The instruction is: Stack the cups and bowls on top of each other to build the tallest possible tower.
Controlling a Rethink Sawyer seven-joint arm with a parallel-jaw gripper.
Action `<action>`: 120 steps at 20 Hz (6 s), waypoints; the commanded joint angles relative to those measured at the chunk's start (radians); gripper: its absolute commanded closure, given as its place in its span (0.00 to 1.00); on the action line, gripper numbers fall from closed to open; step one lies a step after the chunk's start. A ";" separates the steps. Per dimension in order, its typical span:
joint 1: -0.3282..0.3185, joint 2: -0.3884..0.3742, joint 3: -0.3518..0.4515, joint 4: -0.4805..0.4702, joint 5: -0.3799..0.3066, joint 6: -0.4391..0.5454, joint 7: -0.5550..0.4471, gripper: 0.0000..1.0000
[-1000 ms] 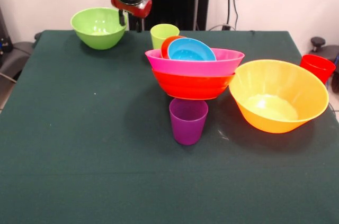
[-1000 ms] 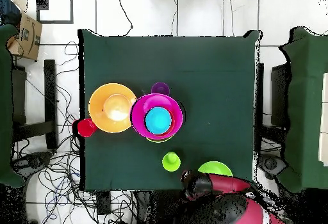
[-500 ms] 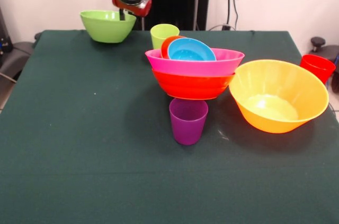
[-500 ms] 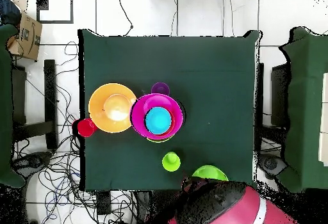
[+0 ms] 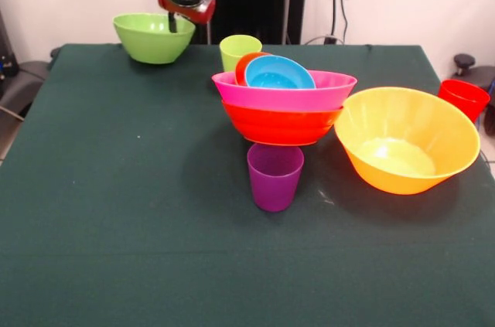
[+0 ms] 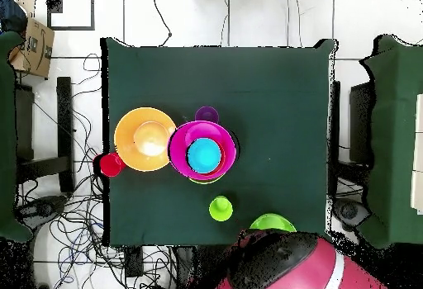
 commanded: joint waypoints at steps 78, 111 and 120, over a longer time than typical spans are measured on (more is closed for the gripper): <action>-0.128 -0.716 0.569 0.169 0.479 0.440 -0.033 1.00; 0.057 -0.583 0.464 0.039 0.539 0.343 0.129 1.00; 0.067 -0.638 0.461 0.053 0.575 0.385 0.130 1.00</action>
